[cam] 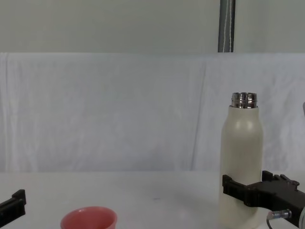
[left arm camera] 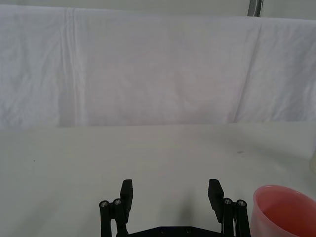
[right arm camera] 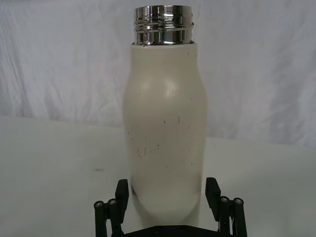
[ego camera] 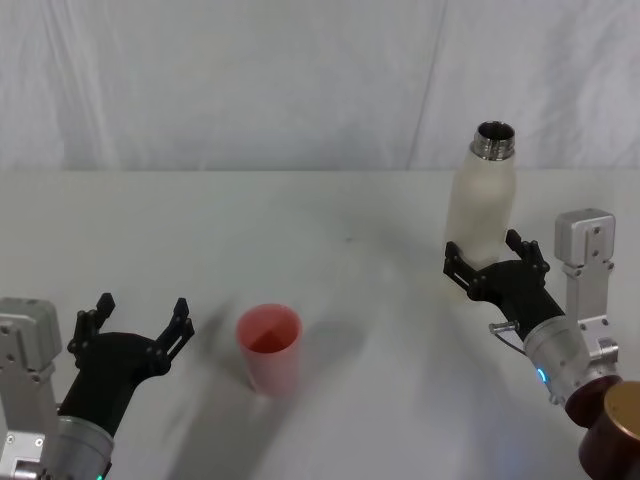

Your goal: Grasp the thermos with one hand and pour water into the cup lid.

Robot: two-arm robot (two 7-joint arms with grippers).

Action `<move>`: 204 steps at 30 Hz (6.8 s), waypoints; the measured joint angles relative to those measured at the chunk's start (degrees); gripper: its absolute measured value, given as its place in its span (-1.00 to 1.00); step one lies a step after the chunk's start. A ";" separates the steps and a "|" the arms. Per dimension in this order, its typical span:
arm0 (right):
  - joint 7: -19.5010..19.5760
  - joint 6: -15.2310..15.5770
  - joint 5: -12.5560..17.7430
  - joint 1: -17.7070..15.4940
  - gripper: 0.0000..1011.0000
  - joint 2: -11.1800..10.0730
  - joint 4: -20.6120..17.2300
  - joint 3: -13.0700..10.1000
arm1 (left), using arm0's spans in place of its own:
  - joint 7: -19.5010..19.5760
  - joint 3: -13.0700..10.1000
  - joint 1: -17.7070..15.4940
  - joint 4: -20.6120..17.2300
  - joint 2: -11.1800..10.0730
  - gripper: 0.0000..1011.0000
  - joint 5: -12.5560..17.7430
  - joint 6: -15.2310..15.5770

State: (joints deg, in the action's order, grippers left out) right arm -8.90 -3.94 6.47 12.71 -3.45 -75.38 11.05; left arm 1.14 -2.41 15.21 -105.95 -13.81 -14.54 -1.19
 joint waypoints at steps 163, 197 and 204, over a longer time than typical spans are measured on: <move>6.00 -3.36 -50.09 3.44 0.88 -15.39 -11.51 20.99 | 0.00 0.00 0.00 0.00 0.00 0.98 0.00 0.00; 6.29 -3.57 -57.01 10.58 0.88 -16.59 -4.90 27.57 | 0.00 0.00 0.00 0.00 0.00 0.98 0.00 0.00; 6.47 -3.91 -57.75 12.23 0.88 -16.22 -2.82 28.71 | 0.00 0.00 0.00 0.00 0.00 0.98 0.00 0.00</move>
State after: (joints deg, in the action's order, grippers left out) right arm -2.43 -7.85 -51.28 24.94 -19.67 -78.21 39.75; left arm 1.14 -2.42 15.21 -105.95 -13.81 -14.54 -1.19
